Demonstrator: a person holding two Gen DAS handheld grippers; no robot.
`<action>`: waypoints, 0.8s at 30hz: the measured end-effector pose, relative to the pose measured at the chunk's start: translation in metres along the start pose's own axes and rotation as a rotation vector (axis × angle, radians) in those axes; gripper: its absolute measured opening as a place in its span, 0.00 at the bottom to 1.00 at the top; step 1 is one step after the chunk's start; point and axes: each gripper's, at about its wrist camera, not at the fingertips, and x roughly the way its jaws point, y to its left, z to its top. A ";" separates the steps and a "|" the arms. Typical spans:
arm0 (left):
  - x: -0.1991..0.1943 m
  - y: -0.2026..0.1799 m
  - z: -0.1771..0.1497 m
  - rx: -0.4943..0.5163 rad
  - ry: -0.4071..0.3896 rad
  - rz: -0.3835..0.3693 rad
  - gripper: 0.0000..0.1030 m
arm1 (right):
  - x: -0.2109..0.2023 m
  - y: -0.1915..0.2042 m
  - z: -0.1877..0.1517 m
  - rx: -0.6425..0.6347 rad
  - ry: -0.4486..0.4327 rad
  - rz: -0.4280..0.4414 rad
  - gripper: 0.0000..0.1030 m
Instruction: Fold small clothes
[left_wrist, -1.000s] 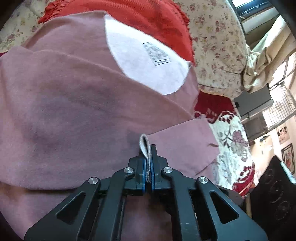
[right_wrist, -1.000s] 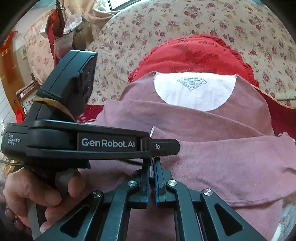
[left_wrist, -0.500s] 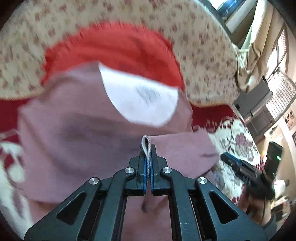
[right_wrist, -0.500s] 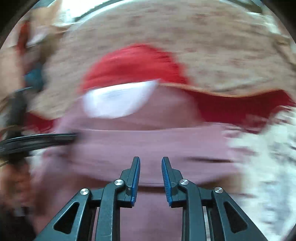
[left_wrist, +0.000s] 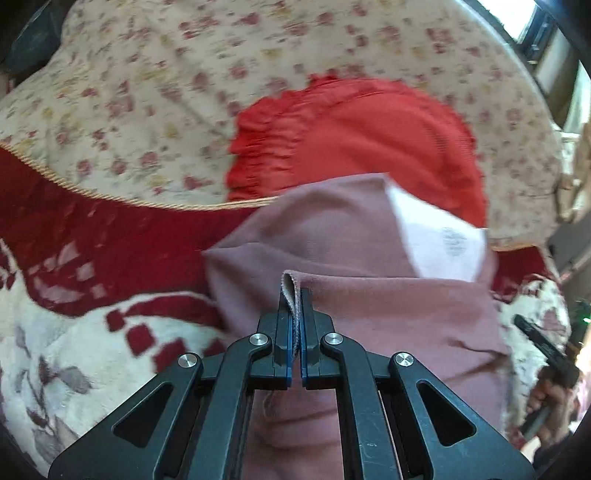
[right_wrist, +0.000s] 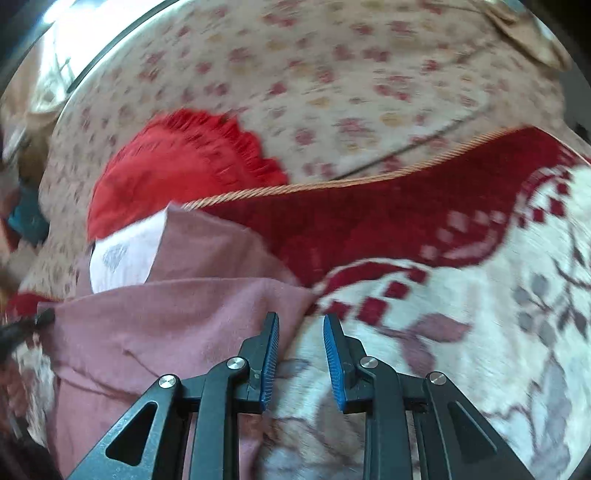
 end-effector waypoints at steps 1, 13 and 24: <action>0.002 0.003 -0.002 -0.007 0.005 -0.001 0.01 | 0.002 0.005 0.001 -0.024 -0.005 -0.026 0.23; 0.014 0.007 -0.006 0.027 -0.019 0.090 0.04 | 0.041 0.042 -0.033 -0.232 0.178 0.027 0.23; -0.039 -0.020 -0.030 0.105 -0.191 0.029 0.13 | -0.003 0.057 -0.030 -0.240 0.036 0.064 0.23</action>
